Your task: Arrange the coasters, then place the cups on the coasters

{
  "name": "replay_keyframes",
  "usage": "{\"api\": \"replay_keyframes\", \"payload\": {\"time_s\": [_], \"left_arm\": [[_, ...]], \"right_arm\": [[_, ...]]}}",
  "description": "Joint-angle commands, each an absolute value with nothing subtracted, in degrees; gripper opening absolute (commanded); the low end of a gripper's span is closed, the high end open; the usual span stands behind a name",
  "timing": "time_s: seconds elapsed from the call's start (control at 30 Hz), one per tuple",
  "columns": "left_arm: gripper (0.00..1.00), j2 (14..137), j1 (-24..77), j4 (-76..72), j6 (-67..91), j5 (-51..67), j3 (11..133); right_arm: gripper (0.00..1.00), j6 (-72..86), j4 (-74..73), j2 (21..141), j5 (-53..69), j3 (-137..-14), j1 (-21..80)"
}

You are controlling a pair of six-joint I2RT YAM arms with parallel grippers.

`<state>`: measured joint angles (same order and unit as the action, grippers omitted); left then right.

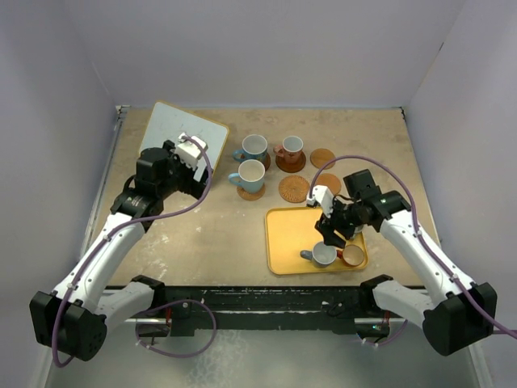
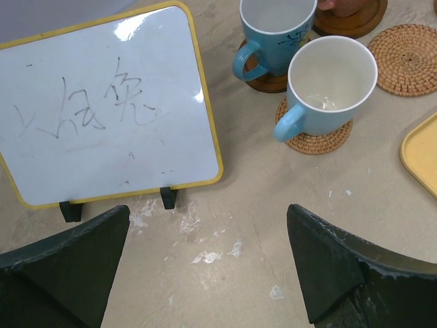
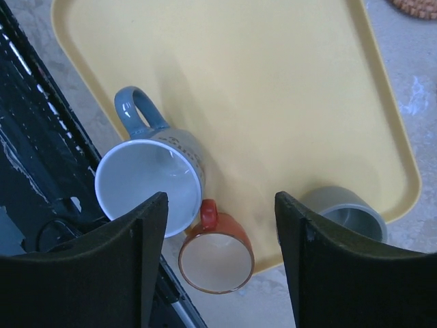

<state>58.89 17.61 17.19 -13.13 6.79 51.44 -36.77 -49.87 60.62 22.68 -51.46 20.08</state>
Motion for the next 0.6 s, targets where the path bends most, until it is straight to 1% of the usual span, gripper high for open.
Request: {"api": "replay_keyframes", "payload": {"time_s": [0.0, 0.27, 0.57], "left_arm": [[0.94, 58.62, 16.8, 14.09, -14.32, 6.66, 51.24], [0.93, 58.39, 15.63, 14.06, -14.33, 7.68, 50.71], [0.93, 58.35, 15.12, 13.97, -14.24, 8.09, 50.9]], "right_arm": [[0.65, -38.83, -49.7, 61.4, 23.47, -49.03, 20.91], [0.52, -37.44, -47.55, 63.77, 22.03, -46.8, 22.07], [0.41, -36.38, -46.61, 66.75, 20.45, -47.01, 24.42]]}}
